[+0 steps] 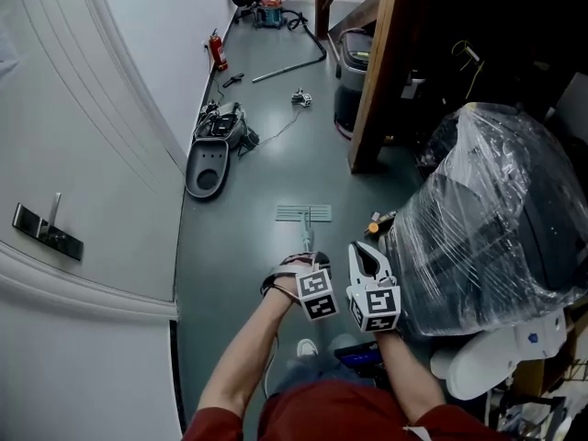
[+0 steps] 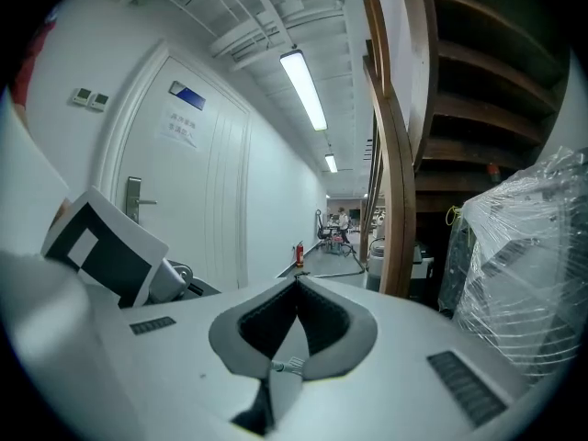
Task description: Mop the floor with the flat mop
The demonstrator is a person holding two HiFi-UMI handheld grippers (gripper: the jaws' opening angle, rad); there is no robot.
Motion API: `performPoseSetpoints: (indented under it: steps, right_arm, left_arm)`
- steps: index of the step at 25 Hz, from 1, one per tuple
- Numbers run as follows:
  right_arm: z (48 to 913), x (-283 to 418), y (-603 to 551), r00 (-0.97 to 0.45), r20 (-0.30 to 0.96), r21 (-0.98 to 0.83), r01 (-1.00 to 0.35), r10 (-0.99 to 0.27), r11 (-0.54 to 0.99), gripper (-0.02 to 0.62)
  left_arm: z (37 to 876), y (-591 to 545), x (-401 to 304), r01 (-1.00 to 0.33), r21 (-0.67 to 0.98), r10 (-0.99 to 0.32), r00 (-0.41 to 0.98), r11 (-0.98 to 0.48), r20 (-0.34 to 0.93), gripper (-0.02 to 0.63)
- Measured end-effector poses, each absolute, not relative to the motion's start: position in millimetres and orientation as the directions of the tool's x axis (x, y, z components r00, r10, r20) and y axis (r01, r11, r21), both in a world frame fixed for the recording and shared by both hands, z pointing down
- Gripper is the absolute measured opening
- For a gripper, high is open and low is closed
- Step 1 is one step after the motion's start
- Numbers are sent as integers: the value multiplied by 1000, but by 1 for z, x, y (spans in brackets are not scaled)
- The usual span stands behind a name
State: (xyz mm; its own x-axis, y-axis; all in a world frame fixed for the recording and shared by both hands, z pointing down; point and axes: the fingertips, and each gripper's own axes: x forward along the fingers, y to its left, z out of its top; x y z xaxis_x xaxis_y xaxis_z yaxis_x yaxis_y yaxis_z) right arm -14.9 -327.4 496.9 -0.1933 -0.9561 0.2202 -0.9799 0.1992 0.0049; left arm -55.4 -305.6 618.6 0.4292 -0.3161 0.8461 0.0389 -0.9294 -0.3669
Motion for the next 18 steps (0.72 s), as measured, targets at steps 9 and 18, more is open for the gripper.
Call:
performPoseSetpoints:
  steps: [9,18]
  right_arm:
    - [508,5,-404,-196,216,-19,-980,-957,196,17]
    - [503,24,-481,-233,209,-33,-972,-950,231,17]
  left_arm:
    - [618,-378,-38,16,-364,-321,437,-931,840,52]
    - [610,-450,-16,-24,-351,-328,422,-936,846,52]
